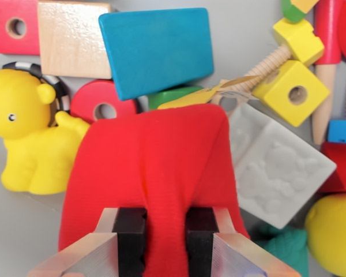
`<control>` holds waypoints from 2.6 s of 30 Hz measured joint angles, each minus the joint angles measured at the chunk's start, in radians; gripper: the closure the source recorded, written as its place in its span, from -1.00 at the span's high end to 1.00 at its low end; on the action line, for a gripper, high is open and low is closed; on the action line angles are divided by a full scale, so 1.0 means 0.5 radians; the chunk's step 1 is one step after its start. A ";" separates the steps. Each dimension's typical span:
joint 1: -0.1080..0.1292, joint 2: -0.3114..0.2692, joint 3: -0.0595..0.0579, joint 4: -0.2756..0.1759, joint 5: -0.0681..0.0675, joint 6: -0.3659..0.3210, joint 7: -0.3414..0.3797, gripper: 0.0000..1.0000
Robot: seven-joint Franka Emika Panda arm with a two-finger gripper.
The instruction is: Pick an object from the bin
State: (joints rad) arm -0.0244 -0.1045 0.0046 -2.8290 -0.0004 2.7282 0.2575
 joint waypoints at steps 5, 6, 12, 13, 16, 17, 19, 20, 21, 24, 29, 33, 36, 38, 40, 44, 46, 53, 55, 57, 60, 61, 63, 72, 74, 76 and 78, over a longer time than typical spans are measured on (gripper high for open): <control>0.000 -0.129 0.000 0.000 0.000 -0.129 0.000 -1.00; 0.000 -0.155 0.000 0.001 0.000 -0.156 0.000 -1.00; 0.000 -0.307 0.000 0.013 0.000 -0.320 0.000 -1.00; 0.000 -0.334 0.000 0.017 0.000 -0.351 0.000 -1.00; 0.000 -0.413 0.000 0.032 0.000 -0.446 0.000 -1.00; 0.000 -0.426 0.000 0.035 0.000 -0.461 0.000 -1.00; 0.000 -0.477 -0.001 0.048 0.000 -0.526 0.000 -1.00; 0.000 -0.502 -0.001 0.055 0.000 -0.557 0.000 -1.00; 0.000 -0.525 -0.001 0.062 0.000 -0.588 0.000 -1.00; 0.000 -0.593 -0.001 0.085 0.000 -0.680 0.000 -1.00; 0.000 -0.683 -0.001 0.126 0.000 -0.815 0.000 -1.00; 0.000 -0.754 -0.001 0.171 0.000 -0.927 0.000 -1.00; 0.000 -0.791 -0.002 0.202 0.000 -0.996 0.000 -1.00; 0.000 -0.817 -0.002 0.228 0.000 -1.051 0.000 -1.00; 0.000 -0.835 -0.002 0.247 0.000 -1.087 0.000 -1.00; 0.000 -0.882 -0.002 0.300 0.000 -1.187 0.000 -1.00; 0.000 -0.902 -0.002 0.327 0.000 -1.234 0.000 -1.00; 0.000 -0.948 -0.002 0.412 0.000 -1.368 0.000 -1.00; 0.000 -0.959 -0.002 0.436 0.000 -1.402 0.000 -1.00; 0.000 -0.967 -0.002 0.453 0.000 -1.427 0.000 -1.00; 0.000 -0.979 -0.002 0.485 0.000 -1.471 0.000 -1.00; 0.000 -0.982 -0.003 0.495 0.000 -1.486 0.000 -1.00; 0.000 -0.987 -0.003 0.510 0.000 -1.505 0.000 -1.00; 0.000 -1.003 -0.003 0.567 0.000 -1.578 0.000 -1.00; 0.000 -1.004 -0.003 0.574 0.000 -1.587 0.000 -1.00; 0.000 -1.005 -0.003 0.577 0.000 -1.591 0.000 -1.00; 0.000 -1.004 -0.003 0.576 0.000 -1.591 0.000 -1.00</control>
State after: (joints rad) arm -0.0244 -0.6065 0.0032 -2.5411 -0.0004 1.9325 0.2575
